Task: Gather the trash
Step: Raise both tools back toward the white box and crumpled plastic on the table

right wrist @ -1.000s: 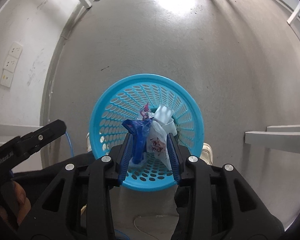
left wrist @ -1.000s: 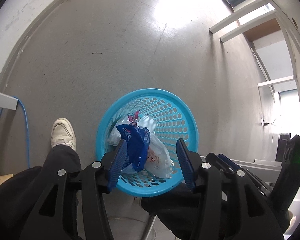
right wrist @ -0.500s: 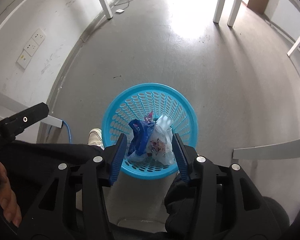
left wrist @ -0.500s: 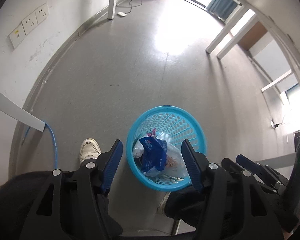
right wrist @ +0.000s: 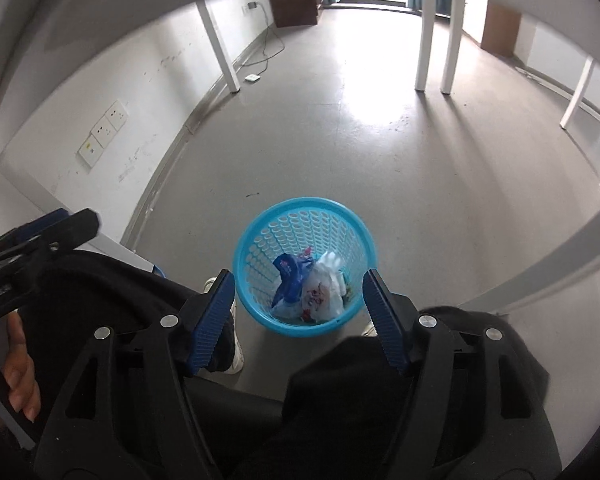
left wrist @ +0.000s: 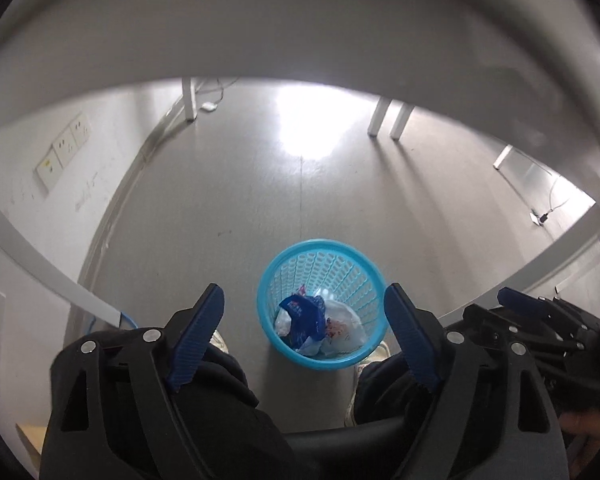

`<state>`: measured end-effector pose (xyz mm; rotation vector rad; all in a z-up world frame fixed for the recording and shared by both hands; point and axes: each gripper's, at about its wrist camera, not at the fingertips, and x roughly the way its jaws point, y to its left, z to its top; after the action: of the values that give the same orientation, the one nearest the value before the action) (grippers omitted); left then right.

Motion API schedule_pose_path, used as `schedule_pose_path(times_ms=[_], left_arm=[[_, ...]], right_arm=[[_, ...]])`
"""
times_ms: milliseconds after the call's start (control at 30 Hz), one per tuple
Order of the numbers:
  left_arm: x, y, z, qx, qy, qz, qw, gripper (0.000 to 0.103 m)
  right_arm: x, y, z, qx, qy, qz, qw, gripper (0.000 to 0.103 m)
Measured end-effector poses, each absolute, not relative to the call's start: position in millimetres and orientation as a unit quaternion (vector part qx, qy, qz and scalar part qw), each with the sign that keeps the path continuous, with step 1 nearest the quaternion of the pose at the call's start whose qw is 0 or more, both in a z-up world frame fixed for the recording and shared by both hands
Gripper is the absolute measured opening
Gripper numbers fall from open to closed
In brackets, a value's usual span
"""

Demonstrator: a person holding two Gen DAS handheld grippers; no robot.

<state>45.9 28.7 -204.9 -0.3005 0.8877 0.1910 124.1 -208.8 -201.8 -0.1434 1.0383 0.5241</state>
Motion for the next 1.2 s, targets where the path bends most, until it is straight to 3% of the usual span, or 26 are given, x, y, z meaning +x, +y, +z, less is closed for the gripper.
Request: schedule_pose_path(times_ms=[233, 467, 567, 667, 867, 1200], left_arm=[[1, 16, -146, -0.117, 0.377, 0.041, 0.918, 0.093], [-36, 7, -74, -0.056, 0.297, 0.028, 0.953, 0.097], [-42, 1, -51, -0.029, 0.264, 0.034, 0.964, 0.097], [-40, -5, -35, -0.013, 0.255, 0.024, 0.967, 0.097], [-28, -4, -15, -0.005, 0.194, 0.033, 0.98, 0.097], [43, 4, 12, -0.02, 0.224, -0.036, 0.974, 0.097]], right_arm=[[82, -234, -153, -0.049, 0.419, 0.282, 0.862, 0.064], [57, -260, -93, -0.019, 0.375, 0.308, 0.874, 0.074], [52, -267, -63, -0.022, 0.342, 0.306, 0.888, 0.084], [57, -276, -38, -0.014, 0.316, 0.3, 0.9, 0.091], [75, -282, -10, -0.018, 0.288, 0.289, 0.913, 0.094], [128, -283, 23, -0.018, 0.27, 0.289, 0.918, 0.094]])
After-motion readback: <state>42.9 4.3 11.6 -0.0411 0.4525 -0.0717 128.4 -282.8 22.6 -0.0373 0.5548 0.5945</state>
